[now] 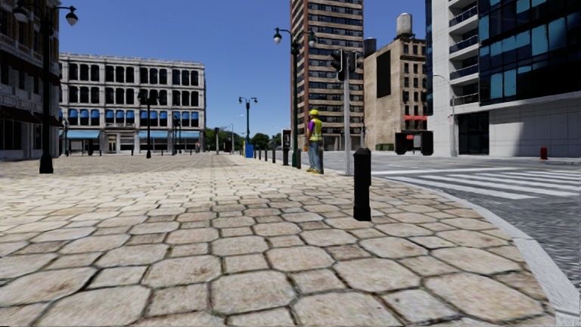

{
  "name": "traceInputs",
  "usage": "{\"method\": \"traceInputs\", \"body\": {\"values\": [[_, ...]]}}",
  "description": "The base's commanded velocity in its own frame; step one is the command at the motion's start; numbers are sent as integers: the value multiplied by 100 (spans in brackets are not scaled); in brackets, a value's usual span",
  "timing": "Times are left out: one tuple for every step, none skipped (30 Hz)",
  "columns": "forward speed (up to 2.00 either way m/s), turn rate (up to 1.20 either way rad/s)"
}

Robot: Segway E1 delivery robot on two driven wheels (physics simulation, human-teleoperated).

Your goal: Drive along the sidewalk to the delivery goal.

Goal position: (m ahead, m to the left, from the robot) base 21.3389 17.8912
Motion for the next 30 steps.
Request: {"method": "traceInputs", "body": {"values": [[151,20],[151,22],[151,23],[151,23],[151,23],[151,23],[151,23],[151,23],[151,23],[151,23],[151,23],[151,23],[151,23],[151,23],[151,28],[151,35],[151,35],[151,37],[151,37],[151,37],[151,38],[151,38],[151,38],[151,39],[151,41],[151,42],[151,44],[151,44],[151,44],[151,46]]}}
